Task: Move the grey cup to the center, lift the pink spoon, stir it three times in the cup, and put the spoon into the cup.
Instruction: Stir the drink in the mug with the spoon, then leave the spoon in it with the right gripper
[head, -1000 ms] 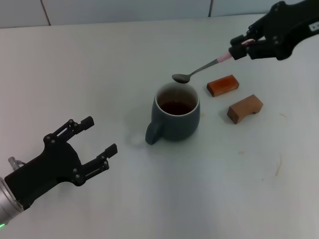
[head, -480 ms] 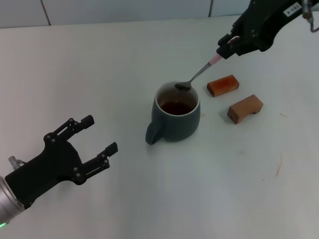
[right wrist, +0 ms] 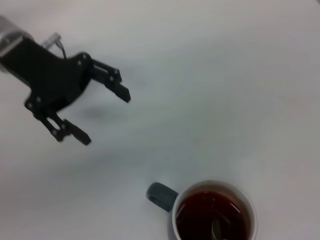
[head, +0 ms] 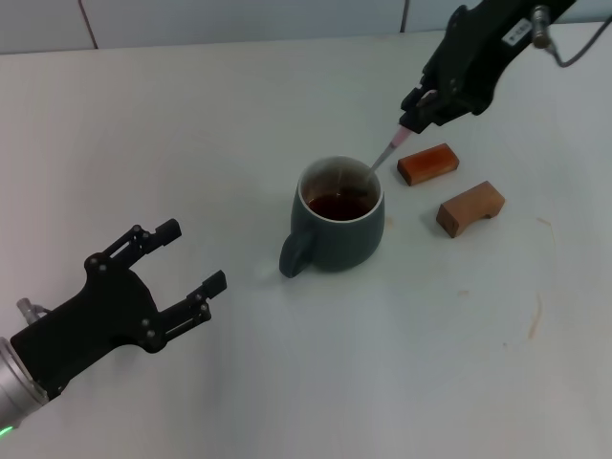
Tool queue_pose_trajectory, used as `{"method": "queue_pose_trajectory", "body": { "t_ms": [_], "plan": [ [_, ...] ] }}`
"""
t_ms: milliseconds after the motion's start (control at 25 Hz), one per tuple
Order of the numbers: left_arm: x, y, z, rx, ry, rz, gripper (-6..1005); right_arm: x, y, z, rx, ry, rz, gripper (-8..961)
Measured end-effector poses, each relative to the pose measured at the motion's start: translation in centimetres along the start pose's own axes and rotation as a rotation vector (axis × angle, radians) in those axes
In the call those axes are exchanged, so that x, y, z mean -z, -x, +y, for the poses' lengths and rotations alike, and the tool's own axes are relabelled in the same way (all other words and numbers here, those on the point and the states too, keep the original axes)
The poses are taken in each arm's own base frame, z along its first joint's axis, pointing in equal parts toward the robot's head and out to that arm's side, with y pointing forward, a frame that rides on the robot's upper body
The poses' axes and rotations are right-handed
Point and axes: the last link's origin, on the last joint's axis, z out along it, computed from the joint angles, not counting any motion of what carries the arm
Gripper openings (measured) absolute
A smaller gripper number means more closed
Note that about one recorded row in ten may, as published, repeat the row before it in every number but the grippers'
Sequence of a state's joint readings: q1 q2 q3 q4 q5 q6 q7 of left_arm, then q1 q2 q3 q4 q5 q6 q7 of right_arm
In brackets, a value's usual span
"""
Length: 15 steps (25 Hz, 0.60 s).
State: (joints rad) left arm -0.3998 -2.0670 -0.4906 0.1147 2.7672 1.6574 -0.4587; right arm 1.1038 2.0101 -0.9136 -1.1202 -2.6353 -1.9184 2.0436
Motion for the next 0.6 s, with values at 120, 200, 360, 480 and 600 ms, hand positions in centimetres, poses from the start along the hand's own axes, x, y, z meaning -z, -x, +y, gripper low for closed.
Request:
{"method": "queue_pose_trajectory", "body": {
  "t_ms": [120,200,360,480,600],
  "plan": [
    [-0.1,-0.1,-0.1,-0.001,-0.003,0.003,808,-1.2,1.0,0.0,0.029,-0.001,0.035,127],
    [-0.1,-0.1,-0.1,-0.002,-0.003,0.004,808,-2.0,1.7,0.0,0.050,-0.007,0.048,127],
    [0.0,0.0,-0.1,-0.001,-0.006,0.002,808,-3.6,3.0,0.3,0.092,-0.001,0.074,126],
    [0.0,0.0,-0.1,-0.001,-0.006,0.000,808,-4.7,4.0,0.7,0.119,0.020,0.100,126],
    [0.1,0.0,-0.1,-0.001,-0.007,0.000,809,-5.3,4.6,0.8,0.137,0.024,0.123,125]
  ]
}}
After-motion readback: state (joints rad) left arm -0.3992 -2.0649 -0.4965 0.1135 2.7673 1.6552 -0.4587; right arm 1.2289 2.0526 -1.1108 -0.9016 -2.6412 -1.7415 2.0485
